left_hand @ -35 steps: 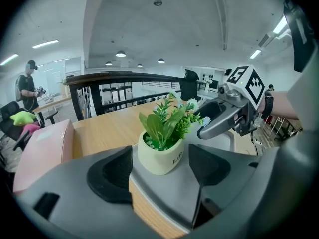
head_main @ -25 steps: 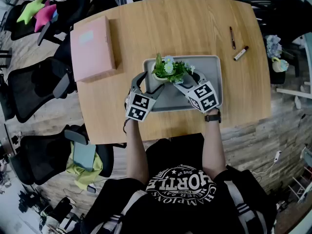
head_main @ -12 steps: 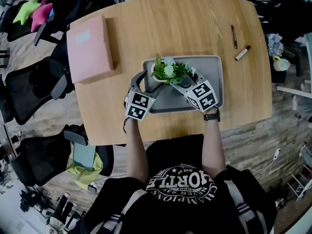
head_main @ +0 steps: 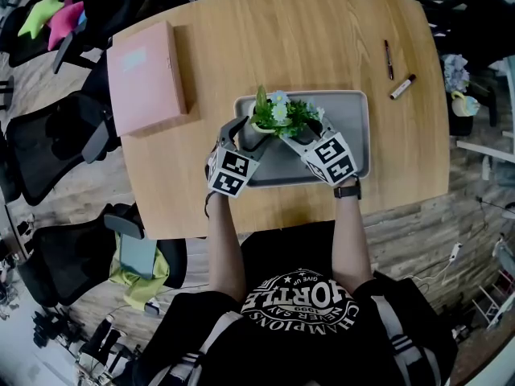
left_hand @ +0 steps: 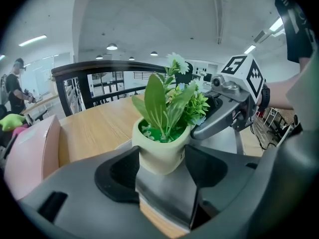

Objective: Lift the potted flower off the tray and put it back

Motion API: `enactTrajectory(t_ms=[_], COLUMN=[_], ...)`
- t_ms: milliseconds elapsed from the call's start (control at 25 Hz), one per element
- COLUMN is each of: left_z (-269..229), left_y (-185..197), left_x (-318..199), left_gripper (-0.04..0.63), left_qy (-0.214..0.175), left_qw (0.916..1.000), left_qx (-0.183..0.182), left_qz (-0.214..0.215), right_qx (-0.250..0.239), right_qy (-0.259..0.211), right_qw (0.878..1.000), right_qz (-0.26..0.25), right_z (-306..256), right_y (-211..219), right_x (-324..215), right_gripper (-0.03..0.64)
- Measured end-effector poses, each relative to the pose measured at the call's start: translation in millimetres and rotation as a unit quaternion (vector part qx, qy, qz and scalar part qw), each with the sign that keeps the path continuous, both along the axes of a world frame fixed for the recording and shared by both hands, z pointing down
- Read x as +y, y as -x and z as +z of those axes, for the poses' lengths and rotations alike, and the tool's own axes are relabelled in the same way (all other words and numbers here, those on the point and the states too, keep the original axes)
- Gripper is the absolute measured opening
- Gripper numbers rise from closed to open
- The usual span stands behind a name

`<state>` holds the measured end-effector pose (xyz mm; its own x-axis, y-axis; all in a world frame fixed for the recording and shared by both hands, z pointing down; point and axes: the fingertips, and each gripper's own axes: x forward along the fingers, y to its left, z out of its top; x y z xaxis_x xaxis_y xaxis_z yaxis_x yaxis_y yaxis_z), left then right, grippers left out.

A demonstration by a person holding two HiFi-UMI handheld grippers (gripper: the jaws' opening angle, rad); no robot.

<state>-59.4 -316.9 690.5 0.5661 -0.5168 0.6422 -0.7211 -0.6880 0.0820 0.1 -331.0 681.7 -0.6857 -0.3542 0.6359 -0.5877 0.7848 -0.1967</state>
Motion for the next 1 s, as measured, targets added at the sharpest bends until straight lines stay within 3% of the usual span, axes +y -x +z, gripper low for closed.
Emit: enactTrajectory(t_ms=[1000], left_z=[-18], left_y=[2], left_x=[4], left_gripper=[0.293], left_qy=[-0.018], left_qw=[0.9998], left_qx=[-0.002], left_qz=[-0.009], right_qx=[-0.001], right_qy=[-0.017], right_qw=[1.0], right_qz=[0.019], right_z=[-19], right_y=[3], right_x=[4], right_gripper=[0.275])
